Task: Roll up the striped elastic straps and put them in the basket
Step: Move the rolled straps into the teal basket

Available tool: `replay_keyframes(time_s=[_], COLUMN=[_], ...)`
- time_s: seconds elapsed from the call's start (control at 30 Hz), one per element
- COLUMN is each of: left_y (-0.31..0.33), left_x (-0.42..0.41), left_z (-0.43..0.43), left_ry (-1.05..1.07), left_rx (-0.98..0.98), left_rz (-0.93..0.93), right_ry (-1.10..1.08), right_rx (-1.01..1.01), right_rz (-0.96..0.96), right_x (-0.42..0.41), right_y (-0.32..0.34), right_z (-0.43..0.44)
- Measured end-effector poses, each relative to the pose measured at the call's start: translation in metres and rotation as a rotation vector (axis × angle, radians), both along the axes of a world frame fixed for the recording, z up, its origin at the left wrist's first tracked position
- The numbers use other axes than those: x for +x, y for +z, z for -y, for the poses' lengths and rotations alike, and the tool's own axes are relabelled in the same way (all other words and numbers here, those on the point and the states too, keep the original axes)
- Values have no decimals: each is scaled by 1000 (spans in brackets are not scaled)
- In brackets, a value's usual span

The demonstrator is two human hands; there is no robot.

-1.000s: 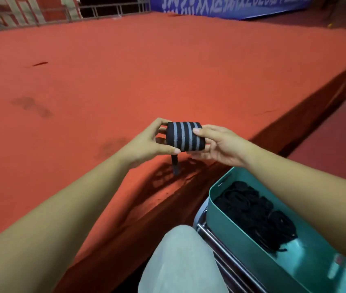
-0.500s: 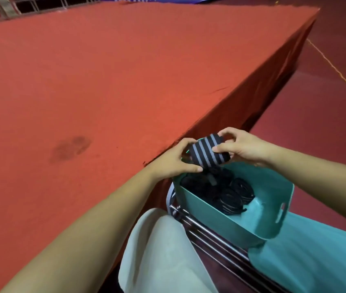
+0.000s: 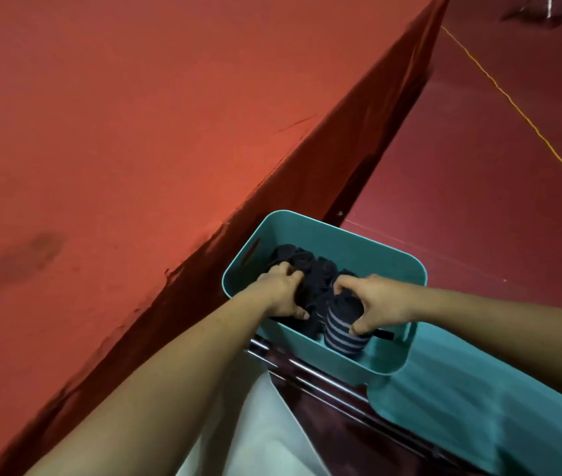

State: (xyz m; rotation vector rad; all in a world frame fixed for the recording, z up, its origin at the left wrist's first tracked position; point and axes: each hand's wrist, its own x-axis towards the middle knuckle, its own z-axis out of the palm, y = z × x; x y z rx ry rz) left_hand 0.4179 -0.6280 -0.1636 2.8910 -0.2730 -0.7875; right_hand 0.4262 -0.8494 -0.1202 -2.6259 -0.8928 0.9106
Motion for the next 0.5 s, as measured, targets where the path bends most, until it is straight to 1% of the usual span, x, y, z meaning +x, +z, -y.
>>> replay_keyframes(time_s=[0.13,0.23,0.33,0.5], left_y=[-14,-28,-42,-47], left_x=[11,18,23,28], left_z=[16,18,13,5], left_ry=[18,15,14,-8], left_rx=[109,181,204,168], left_rz=[-138,-219,-241,-234], right_ry=[87,57,-15,-116], right_rx=[-134,-161,-138,-140], right_rz=[56,87,47,17], right_x=[-12,-17,-19,-22], right_y=[-22,-43,-58,-78], right_z=[-8,-13,-23,-45])
